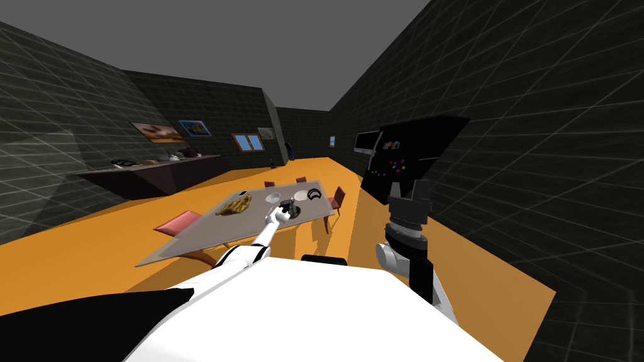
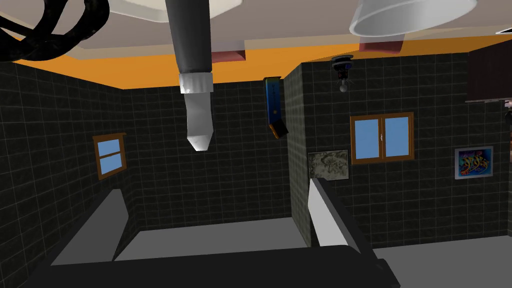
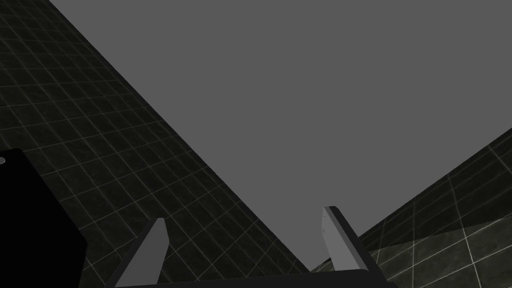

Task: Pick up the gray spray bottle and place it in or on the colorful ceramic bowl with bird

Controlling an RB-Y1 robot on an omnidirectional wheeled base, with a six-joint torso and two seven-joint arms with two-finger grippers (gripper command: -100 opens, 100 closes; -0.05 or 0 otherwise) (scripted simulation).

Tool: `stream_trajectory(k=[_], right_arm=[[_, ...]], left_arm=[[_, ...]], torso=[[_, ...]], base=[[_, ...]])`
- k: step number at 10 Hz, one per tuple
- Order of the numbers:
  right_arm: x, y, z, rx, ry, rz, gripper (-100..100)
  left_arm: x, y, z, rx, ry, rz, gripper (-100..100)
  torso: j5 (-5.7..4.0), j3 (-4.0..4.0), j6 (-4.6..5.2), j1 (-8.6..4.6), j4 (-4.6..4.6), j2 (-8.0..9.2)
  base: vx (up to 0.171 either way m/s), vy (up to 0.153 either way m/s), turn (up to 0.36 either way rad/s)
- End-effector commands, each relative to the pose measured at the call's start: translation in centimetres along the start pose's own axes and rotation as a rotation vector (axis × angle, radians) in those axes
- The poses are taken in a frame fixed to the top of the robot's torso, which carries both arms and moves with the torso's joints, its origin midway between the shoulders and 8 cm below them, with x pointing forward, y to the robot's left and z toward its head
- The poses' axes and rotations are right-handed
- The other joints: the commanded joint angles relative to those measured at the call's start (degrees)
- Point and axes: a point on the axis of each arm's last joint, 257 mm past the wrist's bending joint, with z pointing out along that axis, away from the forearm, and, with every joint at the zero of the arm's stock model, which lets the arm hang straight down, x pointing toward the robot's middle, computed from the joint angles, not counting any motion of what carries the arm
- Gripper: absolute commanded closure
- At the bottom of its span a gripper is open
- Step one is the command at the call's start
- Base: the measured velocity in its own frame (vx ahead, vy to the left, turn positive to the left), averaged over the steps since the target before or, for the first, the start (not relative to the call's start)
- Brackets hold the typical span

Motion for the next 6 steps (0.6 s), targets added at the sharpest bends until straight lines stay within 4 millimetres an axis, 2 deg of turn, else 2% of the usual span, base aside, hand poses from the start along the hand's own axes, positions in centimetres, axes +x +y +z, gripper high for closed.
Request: stream_trajectory(k=[1,3,5,6], right_arm=[[0.0,0.0,0.0,0.000,0.000,0.000,0],[0.0,0.0,0.0,0.000,0.000,0.000,0],[0.0,0.0,0.0,0.000,0.000,0.000,0],[0.0,0.0,0.0,0.000,0.000,0.000,0]], left_arm=[[-1.6,-1.0,0.4,0.006,-0.004,0.005,-100],[-3.5,-2.0,0.9,0.013,-0.007,0.012,-100],[-3.3,-2.0,0.9,0.013,-0.008,0.011,-100],[-3.4,-2.0,0.9,0.012,-0.007,0.012,0]], torso=[[0.00,0.00,0.00,0.00,0.00,0.00],[0.00,0.04,0.00,0.01,0.02,0.07],[-0.01,-0.01,0.00,-0.04,0.00,-0.02],[0.00,-0.06,0.00,-0.03,-0.03,-0.12]], base=[[-0.083,0.013,0.039],[-0.074,0.004,0.040],[-0.029,-0.003,0.005],[0.000,0.000,0.000]])
